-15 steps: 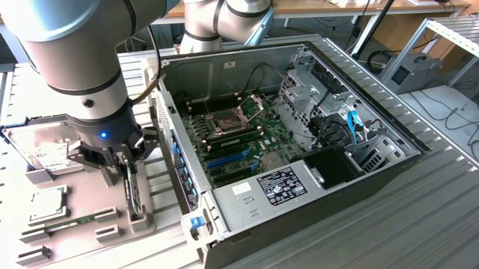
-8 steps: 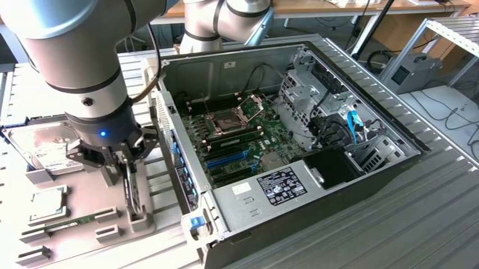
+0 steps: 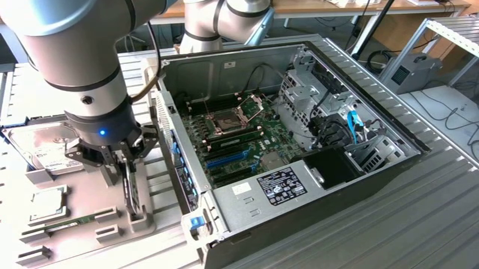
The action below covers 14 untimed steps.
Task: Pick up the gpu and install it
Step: 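Pick up the gpu and move the gpu toward the slot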
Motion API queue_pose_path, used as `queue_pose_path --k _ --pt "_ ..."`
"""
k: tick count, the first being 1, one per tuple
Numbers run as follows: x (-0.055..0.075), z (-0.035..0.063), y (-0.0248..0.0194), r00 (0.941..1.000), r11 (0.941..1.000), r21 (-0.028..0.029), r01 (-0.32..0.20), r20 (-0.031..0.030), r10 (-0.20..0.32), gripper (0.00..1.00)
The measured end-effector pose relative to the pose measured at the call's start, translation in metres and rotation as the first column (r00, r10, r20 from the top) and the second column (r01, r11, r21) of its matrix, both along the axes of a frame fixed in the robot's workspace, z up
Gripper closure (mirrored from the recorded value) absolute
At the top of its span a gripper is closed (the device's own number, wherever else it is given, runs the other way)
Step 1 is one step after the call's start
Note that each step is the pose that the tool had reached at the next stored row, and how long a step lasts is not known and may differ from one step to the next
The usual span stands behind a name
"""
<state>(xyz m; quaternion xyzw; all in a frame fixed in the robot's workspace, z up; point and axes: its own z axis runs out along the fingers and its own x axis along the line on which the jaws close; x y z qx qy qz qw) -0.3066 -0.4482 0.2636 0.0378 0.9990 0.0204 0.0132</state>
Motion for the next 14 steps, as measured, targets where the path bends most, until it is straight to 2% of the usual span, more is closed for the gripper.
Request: queue_pose_path --k 14 --pt "0.0 0.0031 0.0001 1.0 1.0 -0.0001 0.0 -0.0001 0.0 0.74"
